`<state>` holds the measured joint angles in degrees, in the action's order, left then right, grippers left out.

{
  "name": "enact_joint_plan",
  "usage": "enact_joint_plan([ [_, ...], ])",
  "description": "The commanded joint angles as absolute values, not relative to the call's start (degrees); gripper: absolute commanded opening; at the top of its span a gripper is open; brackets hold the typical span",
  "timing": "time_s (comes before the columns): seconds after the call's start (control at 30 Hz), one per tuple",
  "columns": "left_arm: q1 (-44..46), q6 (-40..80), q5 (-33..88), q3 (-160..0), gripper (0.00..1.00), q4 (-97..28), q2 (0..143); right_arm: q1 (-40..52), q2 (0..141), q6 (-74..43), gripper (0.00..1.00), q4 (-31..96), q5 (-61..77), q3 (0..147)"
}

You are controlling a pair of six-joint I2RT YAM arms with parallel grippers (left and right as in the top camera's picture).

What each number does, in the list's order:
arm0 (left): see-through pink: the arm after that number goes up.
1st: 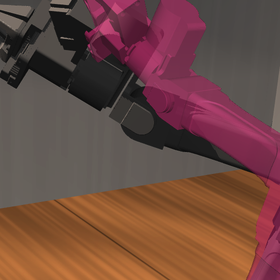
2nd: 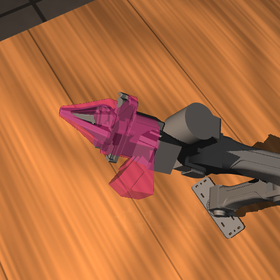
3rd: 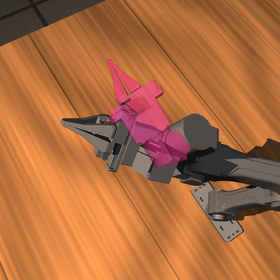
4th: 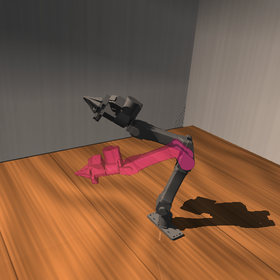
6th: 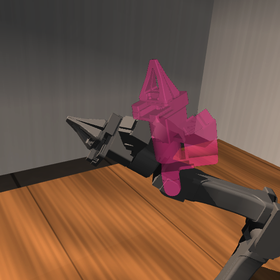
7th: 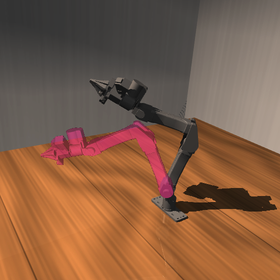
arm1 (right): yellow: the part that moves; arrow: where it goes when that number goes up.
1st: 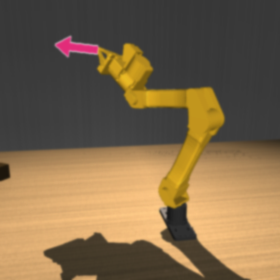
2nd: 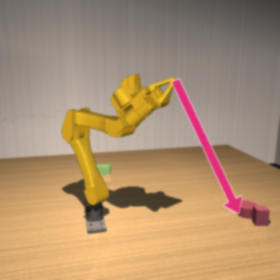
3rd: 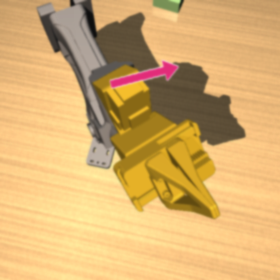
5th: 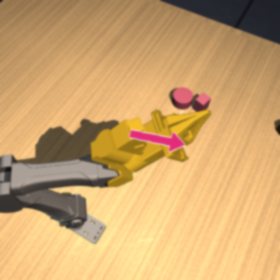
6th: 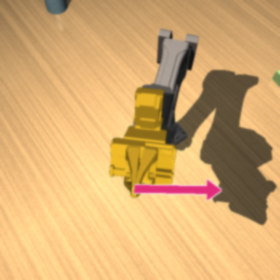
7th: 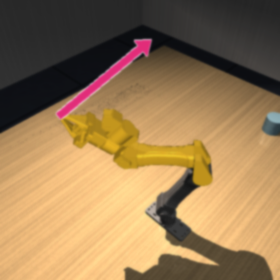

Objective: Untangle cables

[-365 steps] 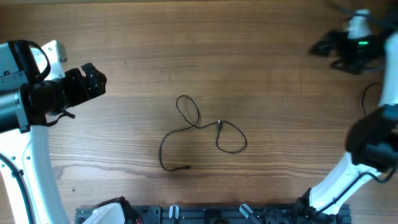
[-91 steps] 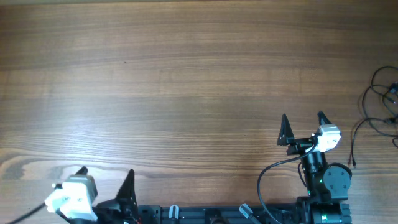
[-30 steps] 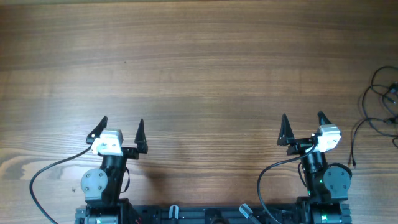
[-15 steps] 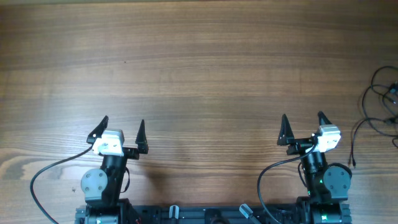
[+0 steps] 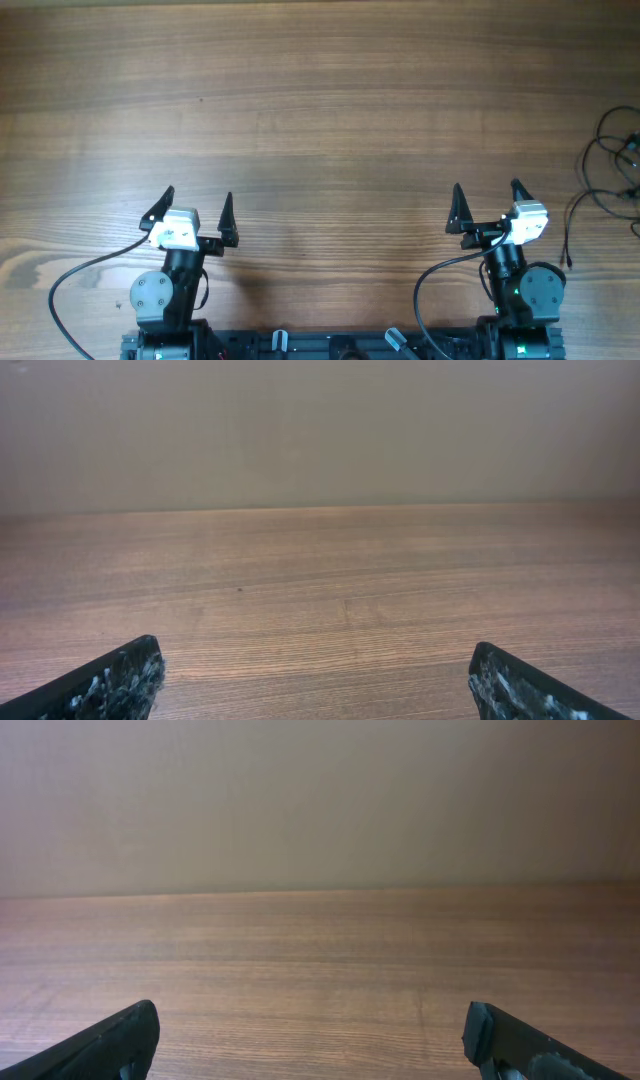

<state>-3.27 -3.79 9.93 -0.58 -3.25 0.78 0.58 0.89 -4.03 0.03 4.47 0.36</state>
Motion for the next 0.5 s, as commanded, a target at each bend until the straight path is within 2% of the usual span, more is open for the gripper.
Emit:
enact_joint_plan([
  [0.0, -2.83, -3.86, 11.27, -0.34, 1.0, -3.46, 0.23, 0.3, 0.27, -4.62, 1.0, -0.14, 4.71, 0.32],
  [0.47, -2.83, -3.86, 11.27, -0.34, 1.0, -3.46, 0.23, 0.3, 0.27, -4.62, 1.0, -0.14, 4.71, 0.32],
])
